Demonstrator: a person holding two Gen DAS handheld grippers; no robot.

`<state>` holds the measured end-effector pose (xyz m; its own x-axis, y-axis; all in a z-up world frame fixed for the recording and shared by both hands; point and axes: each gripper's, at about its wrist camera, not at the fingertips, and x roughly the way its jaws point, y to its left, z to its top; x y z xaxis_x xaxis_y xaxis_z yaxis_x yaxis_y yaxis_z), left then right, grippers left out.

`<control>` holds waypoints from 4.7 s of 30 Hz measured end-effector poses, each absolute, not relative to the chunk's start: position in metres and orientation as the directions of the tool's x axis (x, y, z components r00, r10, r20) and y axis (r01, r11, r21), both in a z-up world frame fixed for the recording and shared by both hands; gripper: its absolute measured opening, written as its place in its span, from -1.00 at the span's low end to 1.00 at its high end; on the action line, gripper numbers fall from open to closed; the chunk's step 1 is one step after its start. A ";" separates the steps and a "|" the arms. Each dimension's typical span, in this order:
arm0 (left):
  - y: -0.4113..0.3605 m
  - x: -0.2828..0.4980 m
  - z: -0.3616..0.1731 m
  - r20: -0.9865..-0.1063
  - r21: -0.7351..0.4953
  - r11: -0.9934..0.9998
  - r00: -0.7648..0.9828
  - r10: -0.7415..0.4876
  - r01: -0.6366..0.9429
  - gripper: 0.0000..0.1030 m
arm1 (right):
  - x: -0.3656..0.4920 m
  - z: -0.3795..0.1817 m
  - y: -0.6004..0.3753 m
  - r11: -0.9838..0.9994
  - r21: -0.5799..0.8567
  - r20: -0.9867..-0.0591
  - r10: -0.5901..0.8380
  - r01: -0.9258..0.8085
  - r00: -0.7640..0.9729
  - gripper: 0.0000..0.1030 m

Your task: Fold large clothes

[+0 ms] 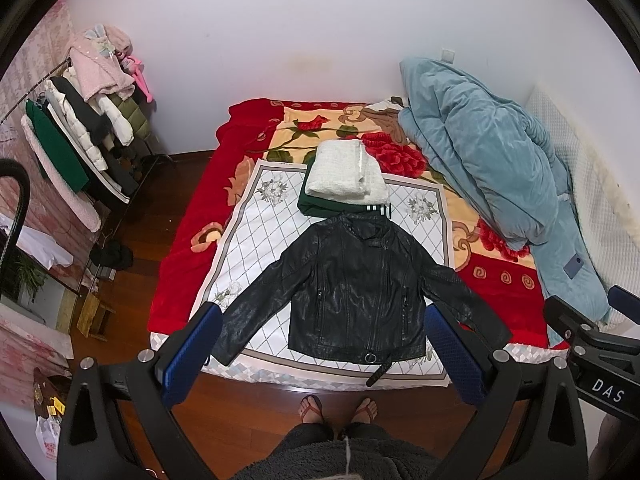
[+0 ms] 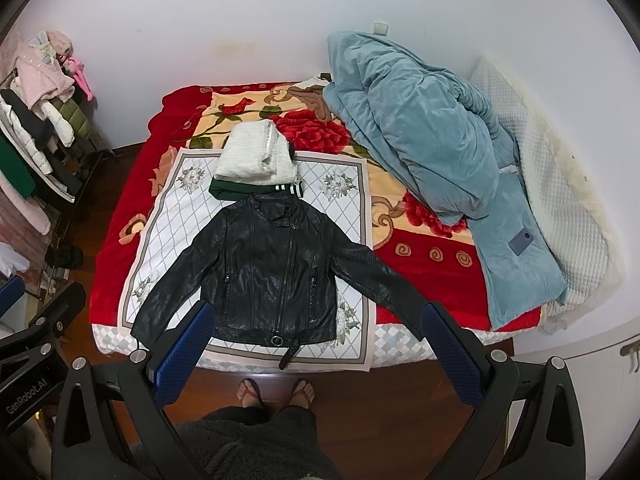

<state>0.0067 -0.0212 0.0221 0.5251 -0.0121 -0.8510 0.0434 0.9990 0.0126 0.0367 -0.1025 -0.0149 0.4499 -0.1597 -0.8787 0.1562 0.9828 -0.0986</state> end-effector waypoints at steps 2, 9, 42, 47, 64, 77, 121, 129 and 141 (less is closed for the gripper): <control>-0.022 0.008 0.023 -0.850 0.013 0.999 0.526 -0.012 0.043 0.99 | 0.038 -0.016 -0.103 0.983 -0.099 -0.878 -0.160 0.157 0.450 1.00; -0.021 0.011 0.026 -0.851 0.007 0.999 0.525 -0.017 0.045 0.99 | 0.038 -0.014 -0.102 0.982 -0.102 -0.878 -0.163 0.156 0.450 1.00; -0.009 0.086 -0.077 -0.812 0.143 0.989 0.576 0.093 0.043 0.99 | 0.071 -0.120 -0.183 0.883 0.081 -0.918 -0.115 0.462 0.380 0.73; -0.028 0.128 -0.150 -0.850 0.185 0.982 0.507 0.143 0.032 0.99 | 0.062 -0.224 -0.262 0.722 0.195 -0.944 -0.046 0.664 0.328 0.13; -0.182 0.226 -0.423 -0.934 0.258 0.960 0.283 0.218 0.113 0.99 | 0.024 -0.657 -0.515 0.067 0.312 -0.947 0.103 0.948 0.304 0.32; -0.263 0.250 -0.521 -0.957 0.209 0.953 0.245 0.154 0.217 0.99 | 0.020 -0.698 -0.543 -0.045 0.585 -0.809 -0.099 0.810 0.579 -0.37; -0.273 0.248 -0.547 -0.966 0.200 0.954 0.210 0.153 0.225 0.99 | 0.052 -0.713 -0.563 0.069 0.651 -0.741 -0.158 0.756 0.653 0.64; -0.262 0.253 -0.546 -0.960 0.208 0.956 0.230 0.160 0.204 0.99 | 0.087 -0.710 -0.568 0.107 0.652 -0.726 -0.200 0.751 0.658 -0.36; -0.227 0.262 -0.538 -0.960 0.188 0.972 0.234 0.151 0.141 0.99 | 0.087 -0.652 -0.562 0.097 0.676 -0.694 -0.251 0.731 0.675 -0.90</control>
<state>0.2623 -0.2272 -0.5377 0.2338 0.1514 -0.9604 0.1412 0.9720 0.1876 0.0873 -0.5623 -0.6517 0.6751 -0.2513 -0.6936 0.7306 0.0971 0.6758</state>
